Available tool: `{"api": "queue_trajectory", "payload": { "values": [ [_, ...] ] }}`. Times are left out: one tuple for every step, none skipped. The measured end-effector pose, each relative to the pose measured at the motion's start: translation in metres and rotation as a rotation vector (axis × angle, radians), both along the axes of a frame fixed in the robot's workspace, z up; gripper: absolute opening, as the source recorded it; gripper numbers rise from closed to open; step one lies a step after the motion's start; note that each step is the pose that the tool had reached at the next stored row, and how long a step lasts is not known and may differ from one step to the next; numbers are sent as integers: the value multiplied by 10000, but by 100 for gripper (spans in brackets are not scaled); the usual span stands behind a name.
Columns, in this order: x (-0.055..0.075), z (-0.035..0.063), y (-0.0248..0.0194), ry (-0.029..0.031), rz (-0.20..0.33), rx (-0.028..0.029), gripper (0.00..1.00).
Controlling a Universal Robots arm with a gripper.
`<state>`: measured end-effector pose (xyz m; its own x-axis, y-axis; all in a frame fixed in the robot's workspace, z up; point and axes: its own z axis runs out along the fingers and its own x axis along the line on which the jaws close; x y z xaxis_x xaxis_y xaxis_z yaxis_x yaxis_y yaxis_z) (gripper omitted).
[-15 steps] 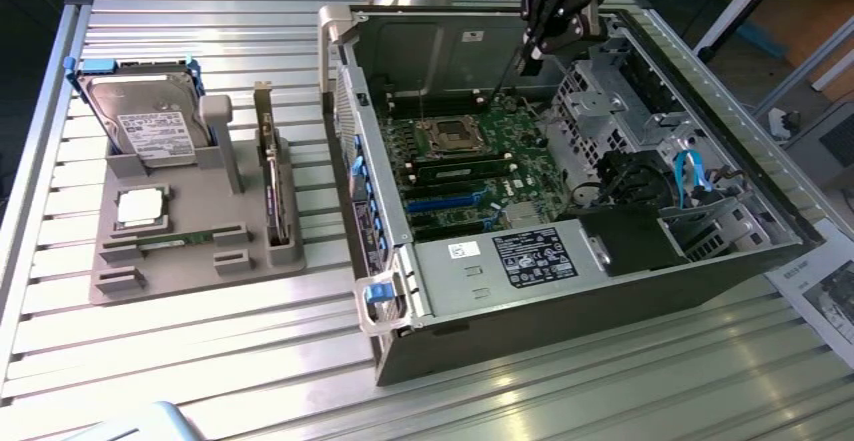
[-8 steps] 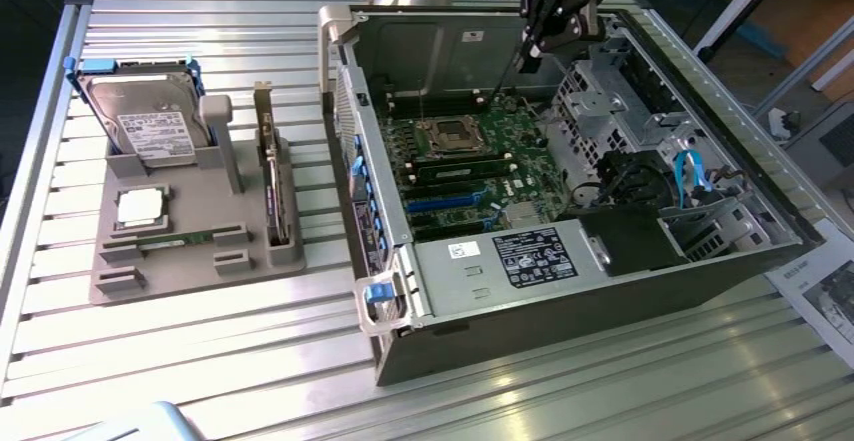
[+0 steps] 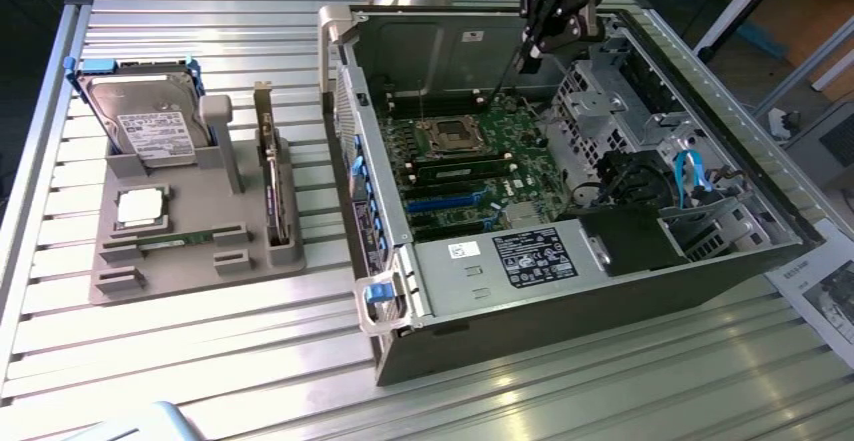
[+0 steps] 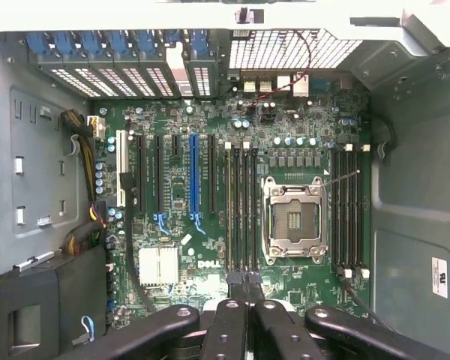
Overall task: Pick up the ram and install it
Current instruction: 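Press down the ram until it locks into place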
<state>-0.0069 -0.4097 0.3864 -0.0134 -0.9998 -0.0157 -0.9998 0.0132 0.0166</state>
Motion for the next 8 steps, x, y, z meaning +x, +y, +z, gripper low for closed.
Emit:
{"api": "queue_trajectory", "payload": {
  "values": [
    [0, 0, 0, 0, -1, -1, 10],
    [4, -2, 0, 0, -1, -2, 10],
    [13, -3, 0, -1, -2, -1, 10],
    [25, -4, 0, 0, -1, -1, 10],
    [37, -6, 0, -1, -1, -1, 10],
    [45, -9, 0, -1, 0, 0, 10],
    [52, -11, 0, -1, -1, 0, 10],
    [59, -14, 0, 0, -1, -1, 10]
  ]
}}
